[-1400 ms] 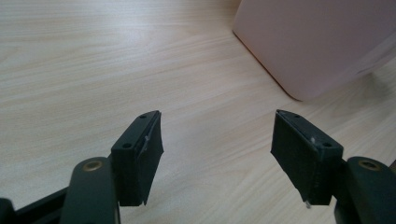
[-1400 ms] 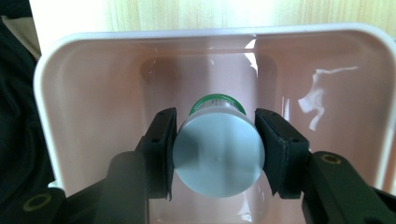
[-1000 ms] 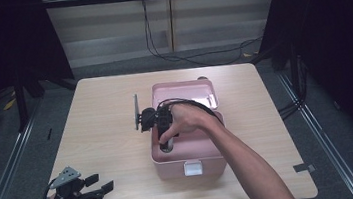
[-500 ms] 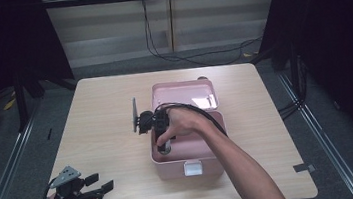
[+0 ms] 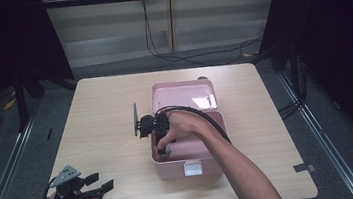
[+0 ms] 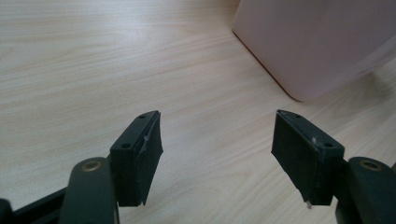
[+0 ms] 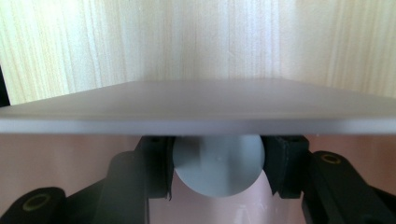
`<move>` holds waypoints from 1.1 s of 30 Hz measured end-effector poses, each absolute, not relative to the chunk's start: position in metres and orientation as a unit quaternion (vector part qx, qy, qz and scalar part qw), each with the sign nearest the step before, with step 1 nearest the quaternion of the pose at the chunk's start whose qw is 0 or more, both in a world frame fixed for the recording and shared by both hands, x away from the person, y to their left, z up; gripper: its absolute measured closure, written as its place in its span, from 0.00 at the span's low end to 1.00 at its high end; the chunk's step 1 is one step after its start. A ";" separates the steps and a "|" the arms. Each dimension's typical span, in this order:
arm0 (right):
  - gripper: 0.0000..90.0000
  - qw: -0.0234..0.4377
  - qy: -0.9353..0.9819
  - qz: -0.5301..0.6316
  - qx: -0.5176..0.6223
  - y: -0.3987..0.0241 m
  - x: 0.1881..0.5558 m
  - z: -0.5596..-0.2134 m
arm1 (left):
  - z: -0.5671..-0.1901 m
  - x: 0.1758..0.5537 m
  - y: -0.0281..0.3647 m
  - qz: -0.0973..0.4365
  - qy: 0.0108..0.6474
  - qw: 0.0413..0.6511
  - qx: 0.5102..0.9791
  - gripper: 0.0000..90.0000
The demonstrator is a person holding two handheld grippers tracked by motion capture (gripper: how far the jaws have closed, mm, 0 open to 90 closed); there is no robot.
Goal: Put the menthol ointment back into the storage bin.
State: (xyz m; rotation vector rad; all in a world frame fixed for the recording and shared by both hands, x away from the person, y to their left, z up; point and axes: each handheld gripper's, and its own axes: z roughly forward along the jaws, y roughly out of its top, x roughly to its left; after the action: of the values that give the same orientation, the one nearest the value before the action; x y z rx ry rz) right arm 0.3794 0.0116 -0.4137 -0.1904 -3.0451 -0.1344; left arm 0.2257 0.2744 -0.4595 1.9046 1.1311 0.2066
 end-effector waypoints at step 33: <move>0.56 0.037 -0.996 -0.045 -0.070 0.015 0.380 -0.435 | -0.458 0.224 0.276 0.088 0.457 0.440 0.768 0.38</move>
State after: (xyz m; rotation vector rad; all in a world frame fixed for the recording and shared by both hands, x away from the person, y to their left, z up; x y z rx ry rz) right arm 0.3798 0.0153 -0.4345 -0.2163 -3.0563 -0.1388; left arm 0.2241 0.2758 -0.4582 1.9074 1.1337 0.2186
